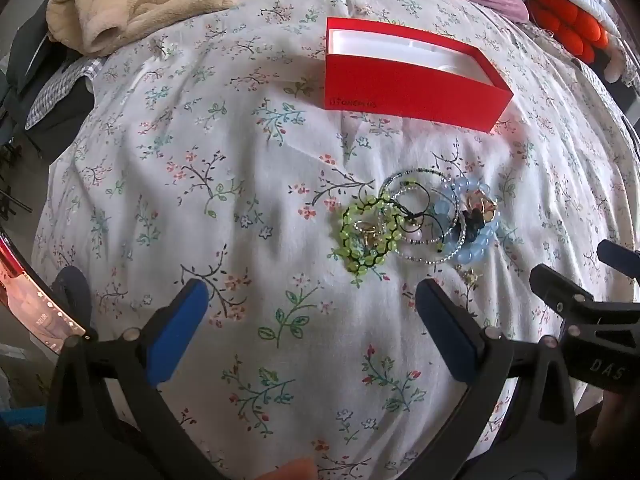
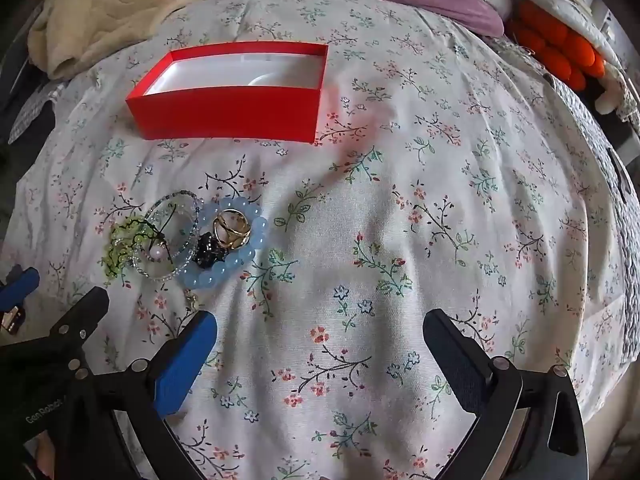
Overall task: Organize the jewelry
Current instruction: 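Reach both tools toward the jewelry pile beside the red box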
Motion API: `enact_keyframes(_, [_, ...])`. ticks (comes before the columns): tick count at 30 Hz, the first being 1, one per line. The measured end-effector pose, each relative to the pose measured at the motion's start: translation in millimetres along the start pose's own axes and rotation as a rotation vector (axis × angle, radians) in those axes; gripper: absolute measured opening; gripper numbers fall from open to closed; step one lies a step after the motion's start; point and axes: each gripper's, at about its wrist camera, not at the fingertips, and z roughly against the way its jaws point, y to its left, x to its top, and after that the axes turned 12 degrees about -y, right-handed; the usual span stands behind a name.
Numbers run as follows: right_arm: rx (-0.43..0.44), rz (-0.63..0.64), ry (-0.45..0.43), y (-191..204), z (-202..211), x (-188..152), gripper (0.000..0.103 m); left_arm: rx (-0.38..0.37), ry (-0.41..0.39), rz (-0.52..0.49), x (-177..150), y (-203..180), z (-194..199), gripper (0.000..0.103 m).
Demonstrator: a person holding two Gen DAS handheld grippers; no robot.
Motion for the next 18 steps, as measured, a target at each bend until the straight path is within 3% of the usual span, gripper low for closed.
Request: enact_keyframes(18, [-0.001, 0.001, -0.001, 0.3, -0.2, 0.3, 0.103, 0.002, -0.011, 0.002, -0.5, 0.0, 2.1, 0.103])
